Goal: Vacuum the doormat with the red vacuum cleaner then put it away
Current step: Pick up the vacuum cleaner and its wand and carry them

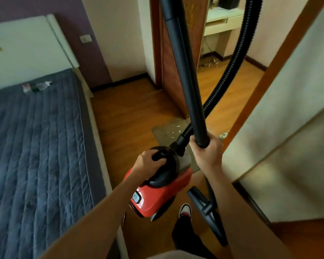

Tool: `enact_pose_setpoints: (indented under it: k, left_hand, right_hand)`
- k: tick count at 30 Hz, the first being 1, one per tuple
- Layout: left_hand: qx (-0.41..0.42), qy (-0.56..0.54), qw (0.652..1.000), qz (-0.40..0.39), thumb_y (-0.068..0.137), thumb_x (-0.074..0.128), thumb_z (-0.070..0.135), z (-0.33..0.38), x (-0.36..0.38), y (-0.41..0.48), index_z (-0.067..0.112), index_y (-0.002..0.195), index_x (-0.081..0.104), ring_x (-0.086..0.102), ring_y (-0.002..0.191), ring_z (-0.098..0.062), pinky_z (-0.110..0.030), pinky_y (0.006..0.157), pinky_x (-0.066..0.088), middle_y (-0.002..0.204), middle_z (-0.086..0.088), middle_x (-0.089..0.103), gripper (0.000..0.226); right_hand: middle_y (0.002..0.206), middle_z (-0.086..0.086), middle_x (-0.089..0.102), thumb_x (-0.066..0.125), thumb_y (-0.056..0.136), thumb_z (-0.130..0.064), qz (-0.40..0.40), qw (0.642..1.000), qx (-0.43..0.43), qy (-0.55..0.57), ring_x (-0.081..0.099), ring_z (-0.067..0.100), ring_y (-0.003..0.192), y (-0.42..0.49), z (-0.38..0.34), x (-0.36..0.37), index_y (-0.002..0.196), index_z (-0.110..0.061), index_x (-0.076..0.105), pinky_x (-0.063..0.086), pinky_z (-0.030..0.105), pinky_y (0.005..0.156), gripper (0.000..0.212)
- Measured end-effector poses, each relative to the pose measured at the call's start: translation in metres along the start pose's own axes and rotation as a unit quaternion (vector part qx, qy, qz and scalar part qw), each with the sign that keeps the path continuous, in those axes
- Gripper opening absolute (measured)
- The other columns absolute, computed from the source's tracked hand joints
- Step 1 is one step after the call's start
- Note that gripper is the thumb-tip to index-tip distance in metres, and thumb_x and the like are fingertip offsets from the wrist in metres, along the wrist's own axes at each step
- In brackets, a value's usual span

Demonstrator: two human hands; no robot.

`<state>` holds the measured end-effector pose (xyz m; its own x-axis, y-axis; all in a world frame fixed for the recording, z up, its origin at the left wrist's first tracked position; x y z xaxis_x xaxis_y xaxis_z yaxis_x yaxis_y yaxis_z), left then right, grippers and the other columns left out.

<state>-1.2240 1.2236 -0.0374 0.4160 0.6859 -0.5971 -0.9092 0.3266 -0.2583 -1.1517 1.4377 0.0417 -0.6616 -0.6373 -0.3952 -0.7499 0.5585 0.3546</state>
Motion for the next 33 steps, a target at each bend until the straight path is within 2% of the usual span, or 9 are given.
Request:
enact_pose_setpoints:
  k: [4, 9, 11, 13, 18, 21, 24, 28, 33]
  left_hand:
    - [-0.038, 0.006, 0.999, 0.036, 0.089, 0.068, 0.023, 0.013, -0.019, 0.062, 0.011, 0.09, 0.071, 0.068, 0.073, -0.025, -0.039, 0.066, 0.057, 0.08, -0.006, 0.069, 0.013]
    - [-0.057, -0.012, 0.995, 0.081, 0.091, 0.066, 0.022, 0.031, -0.049, 0.122, 0.013, 0.091, 0.07, 0.066, 0.07, -0.015, -0.028, 0.06, 0.054, 0.079, -0.001, 0.068, 0.01]
    - [-0.062, -0.02, 0.993, 0.099, 0.092, 0.066, 0.021, 0.034, -0.062, 0.137, 0.019, 0.087, 0.068, 0.063, 0.065, -0.011, -0.018, 0.054, 0.046, 0.076, 0.004, 0.065, 0.006]
    - [-0.078, -0.022, 0.99, 0.117, 0.091, 0.067, 0.025, 0.032, -0.077, 0.153, 0.025, 0.087, 0.069, 0.065, 0.068, -0.011, -0.018, 0.056, 0.046, 0.076, 0.006, 0.066, 0.005]
    - [-0.099, -0.032, 0.983, 0.148, 0.089, 0.069, 0.026, 0.015, -0.109, 0.197, 0.035, 0.076, 0.065, 0.061, 0.066, 0.002, -0.012, 0.057, 0.04, 0.073, 0.015, 0.064, 0.016]
    - [-0.123, -0.05, 0.979, 0.152, 0.089, 0.069, 0.029, -0.007, -0.122, 0.228, 0.027, 0.097, 0.071, 0.064, 0.079, -0.006, -0.018, 0.062, 0.045, 0.084, 0.01, 0.067, 0.008]
    - [-0.132, -0.07, 0.976, 0.16, 0.089, 0.069, 0.025, -0.029, -0.144, 0.265, 0.028, 0.09, 0.068, 0.063, 0.075, -0.01, -0.017, 0.059, 0.043, 0.077, 0.011, 0.064, 0.003]
    - [-0.126, -0.086, 0.976, 0.155, 0.09, 0.068, 0.022, -0.052, -0.188, 0.329, 0.035, 0.078, 0.064, 0.063, 0.07, -0.011, -0.019, 0.059, 0.044, 0.073, 0.009, 0.064, 0.018]
    - [-0.102, -0.089, 0.978, 0.156, 0.09, 0.067, 0.022, -0.074, -0.251, 0.405, 0.028, 0.098, 0.067, 0.065, 0.079, -0.004, -0.011, 0.06, 0.047, 0.086, 0.011, 0.067, 0.009]
  right_hand:
    - [0.065, 0.003, 0.063, 0.072, 0.078, -0.029, -0.046, 0.998, -0.03, 0.019, 0.06, 0.024, 0.06, 0.076, 0.011, 0.037, 0.087, -0.004, 0.075, 0.046, 0.03, 0.059, 0.027]
    - [0.057, -0.013, 0.051, 0.069, 0.079, -0.033, -0.092, 0.994, -0.032, 0.047, 0.048, 0.009, 0.05, 0.157, 0.014, 0.077, 0.079, -0.014, 0.071, 0.035, 0.018, 0.053, 0.019]
    - [0.055, -0.016, 0.049, 0.069, 0.079, -0.032, -0.109, 0.992, -0.034, 0.054, 0.049, 0.009, 0.05, 0.181, 0.013, 0.098, 0.08, -0.019, 0.07, 0.035, 0.016, 0.052, 0.013]
    - [0.051, -0.013, 0.048, 0.069, 0.079, -0.034, -0.134, 0.988, -0.044, 0.065, 0.052, 0.007, 0.049, 0.199, 0.01, 0.121, 0.074, -0.025, 0.062, 0.035, 0.014, 0.051, 0.012]
    - [0.052, -0.01, 0.046, 0.075, 0.086, -0.026, -0.198, 0.974, -0.06, 0.093, 0.05, 0.01, 0.051, 0.241, 0.006, 0.186, 0.068, -0.031, 0.055, 0.041, 0.023, 0.055, 0.027]
    - [0.052, -0.01, 0.047, 0.075, 0.086, -0.024, -0.202, 0.972, -0.067, 0.093, 0.05, 0.01, 0.049, 0.266, 0.005, 0.223, 0.066, -0.035, 0.051, 0.04, 0.021, 0.054, 0.033]
    - [0.052, -0.009, 0.048, 0.076, 0.087, -0.02, -0.204, 0.972, -0.067, 0.098, 0.051, 0.01, 0.048, 0.297, 0.002, 0.267, 0.065, -0.034, 0.052, 0.041, 0.019, 0.052, 0.035]
    - [0.053, -0.007, 0.051, 0.076, 0.087, -0.018, -0.21, 0.971, -0.062, 0.094, 0.055, 0.012, 0.052, 0.342, -0.008, 0.34, 0.064, -0.032, 0.053, 0.041, 0.013, 0.052, 0.036]
    - [0.053, -0.008, 0.051, 0.077, 0.087, -0.015, -0.217, 0.971, -0.05, 0.082, 0.054, 0.011, 0.051, 0.399, -0.034, 0.436, 0.064, -0.031, 0.054, 0.041, 0.014, 0.053, 0.037]
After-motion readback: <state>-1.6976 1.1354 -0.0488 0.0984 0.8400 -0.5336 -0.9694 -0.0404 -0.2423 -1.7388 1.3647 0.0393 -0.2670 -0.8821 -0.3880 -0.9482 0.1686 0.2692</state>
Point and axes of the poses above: each hand's wrist, its own y-axis towards the middle knuckle, its own x-axis out of the palm, z = x × y, the point moved 9 cm from there along y, towards the middle knuckle
